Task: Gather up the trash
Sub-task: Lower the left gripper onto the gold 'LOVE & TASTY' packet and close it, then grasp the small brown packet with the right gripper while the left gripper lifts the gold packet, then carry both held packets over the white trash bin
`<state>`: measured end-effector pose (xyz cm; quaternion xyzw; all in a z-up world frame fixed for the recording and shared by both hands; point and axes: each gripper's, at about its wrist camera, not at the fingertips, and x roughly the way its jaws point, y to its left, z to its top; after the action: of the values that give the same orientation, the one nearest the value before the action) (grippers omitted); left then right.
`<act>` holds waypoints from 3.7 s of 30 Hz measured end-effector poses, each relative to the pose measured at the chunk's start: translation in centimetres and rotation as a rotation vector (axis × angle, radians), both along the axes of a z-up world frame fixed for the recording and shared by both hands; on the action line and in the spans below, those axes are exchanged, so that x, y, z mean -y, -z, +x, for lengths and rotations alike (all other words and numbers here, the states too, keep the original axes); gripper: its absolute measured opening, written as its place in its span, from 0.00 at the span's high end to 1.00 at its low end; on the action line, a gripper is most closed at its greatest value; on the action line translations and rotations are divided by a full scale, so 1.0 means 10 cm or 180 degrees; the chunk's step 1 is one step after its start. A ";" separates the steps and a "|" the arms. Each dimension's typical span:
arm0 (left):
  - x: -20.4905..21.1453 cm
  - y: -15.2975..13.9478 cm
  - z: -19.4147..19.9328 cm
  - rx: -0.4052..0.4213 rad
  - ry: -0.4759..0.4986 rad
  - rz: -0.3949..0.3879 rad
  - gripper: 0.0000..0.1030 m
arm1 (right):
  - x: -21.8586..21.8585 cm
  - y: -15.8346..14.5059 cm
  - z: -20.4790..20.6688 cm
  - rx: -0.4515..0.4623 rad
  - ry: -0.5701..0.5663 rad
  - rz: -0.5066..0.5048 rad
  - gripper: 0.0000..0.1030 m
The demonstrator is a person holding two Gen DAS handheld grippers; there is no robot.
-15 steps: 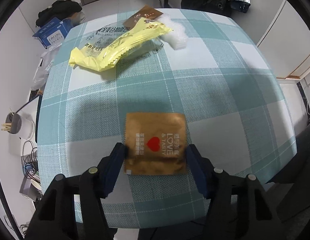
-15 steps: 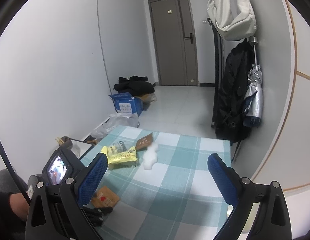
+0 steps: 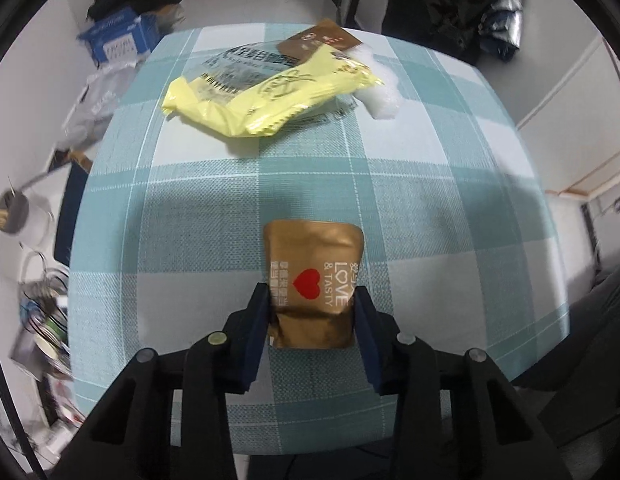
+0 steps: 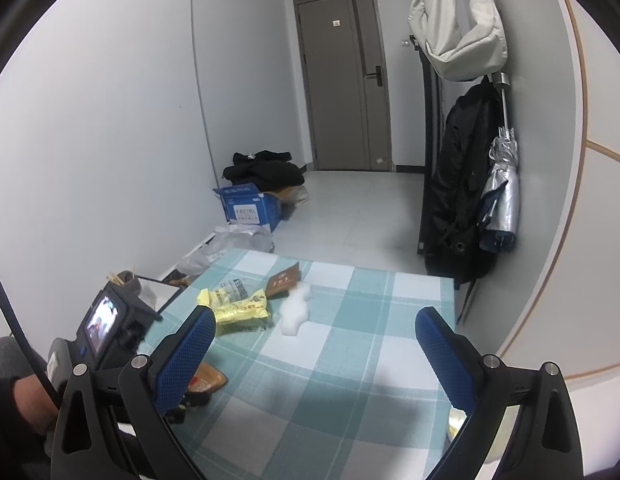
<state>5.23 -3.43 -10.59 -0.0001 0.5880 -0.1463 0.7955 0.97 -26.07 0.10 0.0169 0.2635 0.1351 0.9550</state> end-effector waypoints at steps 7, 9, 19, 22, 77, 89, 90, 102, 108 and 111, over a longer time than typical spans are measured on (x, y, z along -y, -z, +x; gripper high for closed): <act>-0.14 0.00 0.06 -0.0042 -0.0190 -0.0188 0.65 | -0.02 0.06 0.00 -0.0064 0.0005 -0.0048 0.02; -0.16 -0.04 0.04 -0.0007 -0.0230 -0.0253 0.65 | -0.02 0.08 0.00 -0.0091 0.0005 -0.0057 0.02; -0.31 -0.42 -0.09 0.0439 -0.0382 -0.0634 0.65 | -0.06 0.28 0.10 -0.0395 0.0024 -0.0125 0.02; -0.36 -0.51 -0.11 0.0547 -0.0424 -0.0754 0.66 | -0.09 0.37 0.15 -0.0556 0.0030 -0.0156 0.02; -0.87 -0.70 0.25 0.0870 -0.0555 -0.1146 0.65 | -1.19 1.20 2.82 -0.2096 -0.1657 -0.0414 0.93; -0.83 -0.76 0.16 0.0982 -0.0526 -0.1100 0.65 | -1.12 0.91 2.69 -0.1890 -0.1450 0.0006 0.98; -0.82 -0.77 0.15 0.0998 -0.0523 -0.1089 0.65 | -1.11 0.89 2.68 -0.1865 -0.1431 0.0007 0.98; -0.70 -0.83 0.08 0.1101 -0.0470 -0.0984 0.65 | -0.84 0.64 2.34 -0.1647 -0.1244 0.0218 0.98; -0.60 -0.84 0.04 0.1165 -0.0413 -0.0899 0.65 | -0.57 0.64 2.14 -0.1627 -0.1078 0.0402 0.98; -0.56 -0.84 0.02 0.1183 -0.0377 -0.0874 0.65 | -0.43 0.61 1.98 -0.1581 -0.1011 0.0504 0.98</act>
<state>5.44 2.13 -2.18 -0.1159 0.4051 -0.1755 0.8898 20.76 -21.79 -5.96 0.0825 0.4769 0.2946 0.8240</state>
